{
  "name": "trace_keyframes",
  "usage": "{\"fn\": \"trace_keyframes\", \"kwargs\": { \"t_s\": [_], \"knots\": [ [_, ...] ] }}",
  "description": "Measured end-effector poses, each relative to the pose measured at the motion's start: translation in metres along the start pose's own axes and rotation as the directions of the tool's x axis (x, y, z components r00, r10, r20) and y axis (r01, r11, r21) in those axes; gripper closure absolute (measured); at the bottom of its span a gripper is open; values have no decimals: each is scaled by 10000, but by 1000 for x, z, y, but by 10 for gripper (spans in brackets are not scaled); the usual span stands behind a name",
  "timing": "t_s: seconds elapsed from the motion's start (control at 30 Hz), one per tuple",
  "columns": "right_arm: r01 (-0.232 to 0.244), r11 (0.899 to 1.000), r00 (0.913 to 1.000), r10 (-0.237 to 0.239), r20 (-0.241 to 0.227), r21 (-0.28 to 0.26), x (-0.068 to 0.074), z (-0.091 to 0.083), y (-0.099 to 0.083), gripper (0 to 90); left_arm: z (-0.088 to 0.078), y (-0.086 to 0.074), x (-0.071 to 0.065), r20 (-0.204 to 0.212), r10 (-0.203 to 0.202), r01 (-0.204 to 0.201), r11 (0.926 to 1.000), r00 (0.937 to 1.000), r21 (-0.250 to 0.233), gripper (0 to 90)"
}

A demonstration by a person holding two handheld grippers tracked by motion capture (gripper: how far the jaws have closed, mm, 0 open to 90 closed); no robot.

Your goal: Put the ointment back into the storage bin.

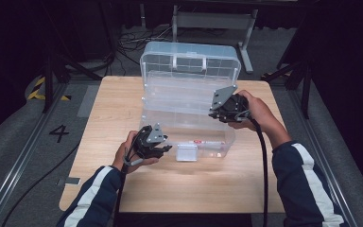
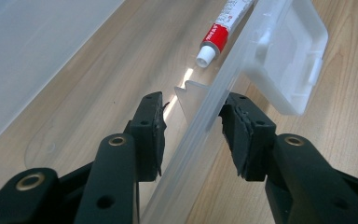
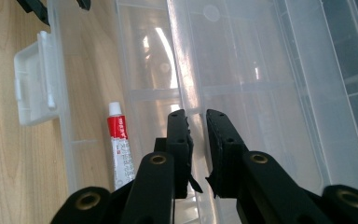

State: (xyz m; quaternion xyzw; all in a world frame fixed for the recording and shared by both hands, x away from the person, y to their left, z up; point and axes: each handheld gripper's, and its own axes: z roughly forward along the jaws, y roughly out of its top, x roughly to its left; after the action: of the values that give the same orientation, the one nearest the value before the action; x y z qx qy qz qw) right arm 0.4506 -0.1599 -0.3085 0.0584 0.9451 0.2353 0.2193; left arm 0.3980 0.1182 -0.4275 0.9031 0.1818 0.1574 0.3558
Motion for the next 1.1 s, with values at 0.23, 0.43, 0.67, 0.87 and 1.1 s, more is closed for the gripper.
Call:
{"fn": "trace_keyframes", "kwargs": {
  "t_s": [0.23, 0.43, 0.67, 0.87, 1.1],
  "knots": [
    [-281, 9991, 9996, 280, -45, -311, 4, 0, -5, 801, -4, 2, -2, 36, 185, -185, 9998, 9998, -21, 540],
    [-425, 9981, 9990, 419, -139, -455, 6, 0, -8, 798, -16, 4, -2, -97, 288, -289, 9996, 9995, -38, 508],
    [-550, 9968, 9984, 540, -174, -580, 6, 1, -9, 794, -39, 0, 2, -55, 510, -511, 9980, 9987, -367, 487],
    [-606, 9963, 9980, 593, -223, -613, 6, 0, -10, 794, -57, -6, 10, -246, 295, -307, 9982, 9993, -517, 479],
    [-688, 9954, 9975, 677, -189, -665, 7, 0, -11, 792, -75, -15, 21, -494, -176, 145, 9980, 9986, -613, 480]
  ]
}}
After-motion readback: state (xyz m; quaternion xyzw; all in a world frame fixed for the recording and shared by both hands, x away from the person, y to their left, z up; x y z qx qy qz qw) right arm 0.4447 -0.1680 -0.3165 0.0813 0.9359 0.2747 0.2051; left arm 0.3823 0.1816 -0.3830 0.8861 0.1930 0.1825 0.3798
